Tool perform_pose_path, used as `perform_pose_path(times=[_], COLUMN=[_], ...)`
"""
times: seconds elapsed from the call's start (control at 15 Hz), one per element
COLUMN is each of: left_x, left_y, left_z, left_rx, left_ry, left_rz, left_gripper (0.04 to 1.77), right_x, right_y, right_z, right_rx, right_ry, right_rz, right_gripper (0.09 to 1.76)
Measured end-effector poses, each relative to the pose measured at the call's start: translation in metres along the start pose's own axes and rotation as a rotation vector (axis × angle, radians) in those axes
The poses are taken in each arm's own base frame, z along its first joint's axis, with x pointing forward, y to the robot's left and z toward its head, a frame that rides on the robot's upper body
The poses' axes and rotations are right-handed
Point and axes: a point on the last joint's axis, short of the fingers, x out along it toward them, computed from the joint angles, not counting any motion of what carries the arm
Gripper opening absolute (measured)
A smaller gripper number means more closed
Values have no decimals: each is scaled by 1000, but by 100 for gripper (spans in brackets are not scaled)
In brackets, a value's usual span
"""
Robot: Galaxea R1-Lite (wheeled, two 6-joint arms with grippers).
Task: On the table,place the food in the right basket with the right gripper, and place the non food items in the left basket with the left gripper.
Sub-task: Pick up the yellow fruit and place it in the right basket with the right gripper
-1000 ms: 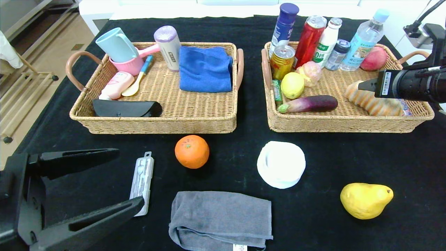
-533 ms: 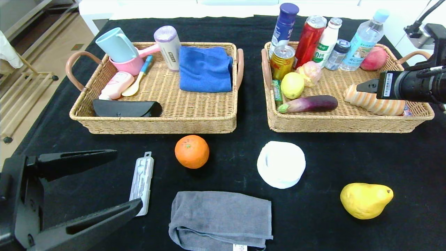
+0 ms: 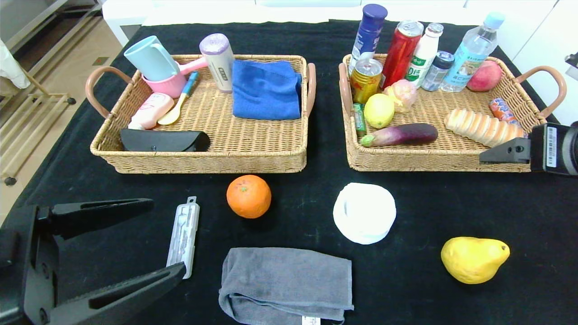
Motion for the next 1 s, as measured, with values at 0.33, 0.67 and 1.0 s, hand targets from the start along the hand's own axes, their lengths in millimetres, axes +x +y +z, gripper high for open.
perform_pose_path(times=[0.33,0.67,1.0], left_x=[0,1,2], left_y=[0,0,0], left_z=[-2,-4,-5], left_rx=[9,8,18], left_ry=[6,13,20], left_rz=[-1,-3,-4], left_gripper=[172,172,172], right_x=[-7,-9,-2], right_y=[-8,0,7], right_z=[-32,-46,-55], right_rx=[0,17,53], right_ry=[79,123,218], right_rz=[-6,31,7], right_gripper=[167,169,170])
